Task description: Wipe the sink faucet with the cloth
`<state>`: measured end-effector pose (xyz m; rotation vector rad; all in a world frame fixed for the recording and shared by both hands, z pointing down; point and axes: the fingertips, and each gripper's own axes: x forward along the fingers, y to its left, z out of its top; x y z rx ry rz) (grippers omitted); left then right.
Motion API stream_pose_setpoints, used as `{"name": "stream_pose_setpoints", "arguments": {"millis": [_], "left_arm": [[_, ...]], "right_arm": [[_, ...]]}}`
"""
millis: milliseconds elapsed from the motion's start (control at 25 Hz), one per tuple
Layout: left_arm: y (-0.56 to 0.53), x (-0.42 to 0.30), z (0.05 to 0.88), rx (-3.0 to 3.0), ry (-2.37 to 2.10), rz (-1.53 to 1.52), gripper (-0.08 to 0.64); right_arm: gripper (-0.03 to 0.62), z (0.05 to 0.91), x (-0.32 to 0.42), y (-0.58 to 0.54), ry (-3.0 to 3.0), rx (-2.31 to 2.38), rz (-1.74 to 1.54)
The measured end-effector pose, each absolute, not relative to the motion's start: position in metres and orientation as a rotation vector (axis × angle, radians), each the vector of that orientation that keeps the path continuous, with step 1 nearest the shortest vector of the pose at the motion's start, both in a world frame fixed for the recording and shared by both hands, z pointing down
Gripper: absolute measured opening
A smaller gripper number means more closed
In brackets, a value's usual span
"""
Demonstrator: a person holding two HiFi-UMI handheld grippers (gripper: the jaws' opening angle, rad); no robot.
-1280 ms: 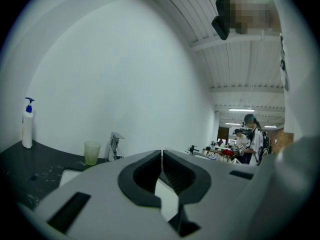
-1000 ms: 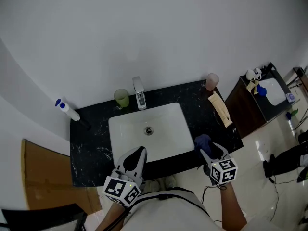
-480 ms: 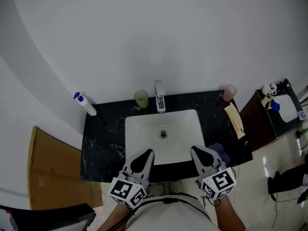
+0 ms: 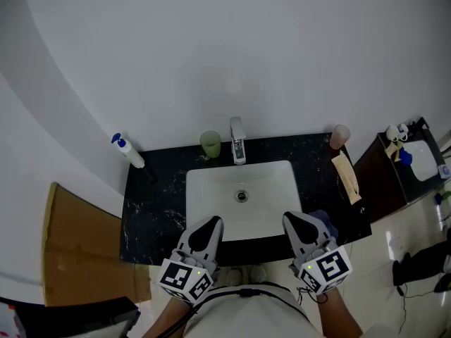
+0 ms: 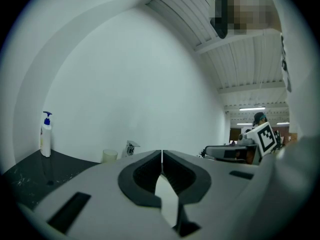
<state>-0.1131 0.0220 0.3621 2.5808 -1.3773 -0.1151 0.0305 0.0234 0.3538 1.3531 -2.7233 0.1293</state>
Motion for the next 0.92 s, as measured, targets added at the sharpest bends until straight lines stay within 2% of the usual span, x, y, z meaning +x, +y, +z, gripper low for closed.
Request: {"name": "stream_pose_setpoints", "arguments": {"millis": [920], "left_arm": [[0.013, -0.106, 0.358, 2.569, -1.405, -0.089, 0.011]], "right_arm": [[0.005, 0.351, 0.036, 0.014, -2.732, 1.343, 0.120]]}}
